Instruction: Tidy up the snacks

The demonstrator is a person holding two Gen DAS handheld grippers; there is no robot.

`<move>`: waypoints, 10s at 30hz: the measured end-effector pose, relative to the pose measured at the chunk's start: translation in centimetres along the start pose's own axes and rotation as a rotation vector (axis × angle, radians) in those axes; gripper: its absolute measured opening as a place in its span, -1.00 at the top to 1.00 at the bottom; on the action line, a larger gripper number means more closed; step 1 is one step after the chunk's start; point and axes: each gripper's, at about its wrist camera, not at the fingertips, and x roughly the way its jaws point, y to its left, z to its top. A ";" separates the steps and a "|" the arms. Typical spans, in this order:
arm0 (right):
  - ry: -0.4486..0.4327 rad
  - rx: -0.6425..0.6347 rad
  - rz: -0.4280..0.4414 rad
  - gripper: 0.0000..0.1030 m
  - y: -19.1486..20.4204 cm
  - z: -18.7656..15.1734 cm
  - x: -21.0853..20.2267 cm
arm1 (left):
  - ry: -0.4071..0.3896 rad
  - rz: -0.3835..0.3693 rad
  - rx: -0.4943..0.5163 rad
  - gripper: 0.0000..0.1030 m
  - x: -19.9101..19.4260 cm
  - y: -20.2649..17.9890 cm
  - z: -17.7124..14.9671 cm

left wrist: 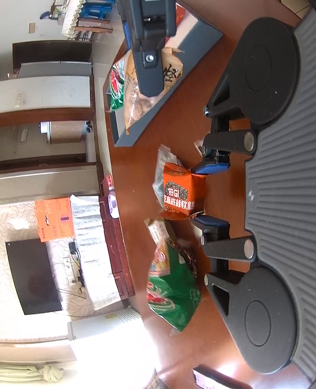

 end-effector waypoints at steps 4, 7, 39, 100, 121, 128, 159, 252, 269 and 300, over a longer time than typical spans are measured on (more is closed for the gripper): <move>-0.012 0.005 -0.013 0.19 -0.6 0.2 -0.4 | -0.015 -0.022 0.002 0.21 0.0 -0.8 0.5; -0.019 0.013 -0.023 0.19 -1.0 0.3 -0.7 | -0.021 -0.033 0.008 0.21 0.0 -1.5 0.8; -0.055 0.106 -0.157 0.18 -8.2 -0.5 -2.9 | -0.074 -0.186 0.040 0.20 1.9 -10.2 4.2; 0.081 0.112 -0.265 -0.41 -11.0 -2.4 0.6 | -0.045 -0.303 0.135 -0.68 3.3 -12.2 2.6; -0.065 0.029 -0.111 -0.41 -2.8 -0.9 -1.2 | -0.032 -0.087 0.082 -0.71 -1.0 2.8 -0.7; 0.014 -0.118 -0.090 -0.41 0.4 -1.7 0.5 | 0.007 -0.033 0.027 -0.71 2.7 4.3 0.7; 0.167 -0.238 -0.152 -0.57 2.6 -3.1 4.6 | 0.143 -0.107 -0.021 -0.32 4.5 4.5 -0.7; 0.256 -0.241 0.013 0.49 3.8 -1.4 9.6 | 0.132 -0.012 0.032 0.79 5.8 4.4 -0.9; 0.189 -0.183 0.029 0.48 3.0 -0.9 6.5 | 0.119 -0.005 0.044 0.79 5.6 3.9 -0.7; 0.271 -0.234 0.067 0.47 2.9 -2.1 8.0 | 0.135 -0.047 0.060 0.73 4.6 4.2 -1.3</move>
